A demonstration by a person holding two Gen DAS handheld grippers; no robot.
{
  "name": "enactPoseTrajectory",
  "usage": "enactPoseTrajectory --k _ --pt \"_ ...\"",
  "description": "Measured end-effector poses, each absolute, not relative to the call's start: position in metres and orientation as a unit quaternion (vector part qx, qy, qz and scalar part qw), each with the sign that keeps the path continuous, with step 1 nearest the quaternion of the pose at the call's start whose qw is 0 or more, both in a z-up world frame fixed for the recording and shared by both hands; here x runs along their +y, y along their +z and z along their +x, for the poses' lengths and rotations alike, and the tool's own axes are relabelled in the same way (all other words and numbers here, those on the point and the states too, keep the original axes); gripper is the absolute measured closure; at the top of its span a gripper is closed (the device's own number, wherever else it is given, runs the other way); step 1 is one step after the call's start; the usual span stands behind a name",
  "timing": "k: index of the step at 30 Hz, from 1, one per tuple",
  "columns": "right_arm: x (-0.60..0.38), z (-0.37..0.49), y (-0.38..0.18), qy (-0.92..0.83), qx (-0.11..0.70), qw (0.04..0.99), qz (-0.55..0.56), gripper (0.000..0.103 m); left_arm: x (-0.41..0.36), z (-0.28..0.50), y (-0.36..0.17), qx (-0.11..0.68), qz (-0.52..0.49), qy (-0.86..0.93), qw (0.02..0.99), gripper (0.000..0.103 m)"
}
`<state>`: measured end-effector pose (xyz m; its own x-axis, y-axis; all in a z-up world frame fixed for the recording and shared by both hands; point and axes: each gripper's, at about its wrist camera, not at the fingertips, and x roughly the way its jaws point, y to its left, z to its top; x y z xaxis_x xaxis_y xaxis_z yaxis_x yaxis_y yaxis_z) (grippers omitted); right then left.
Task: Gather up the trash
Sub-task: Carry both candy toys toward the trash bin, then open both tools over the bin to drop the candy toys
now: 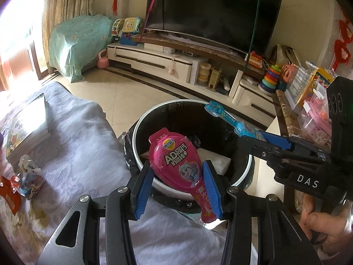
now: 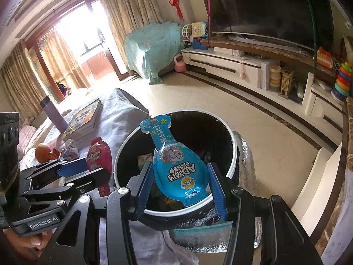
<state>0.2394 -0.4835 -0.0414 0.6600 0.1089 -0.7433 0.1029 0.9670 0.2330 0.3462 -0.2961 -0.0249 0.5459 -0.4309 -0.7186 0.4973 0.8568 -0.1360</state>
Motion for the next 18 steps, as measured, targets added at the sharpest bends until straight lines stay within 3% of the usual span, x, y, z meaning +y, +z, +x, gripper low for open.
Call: enactPoseTrajectory --k 18 --pt "-0.5 0.262 -0.052 -0.001 0.433 0.89 0.141 0.053 -0.309 0.383 -0.033 0.408 0.034 -0.256 0.875 0.058"
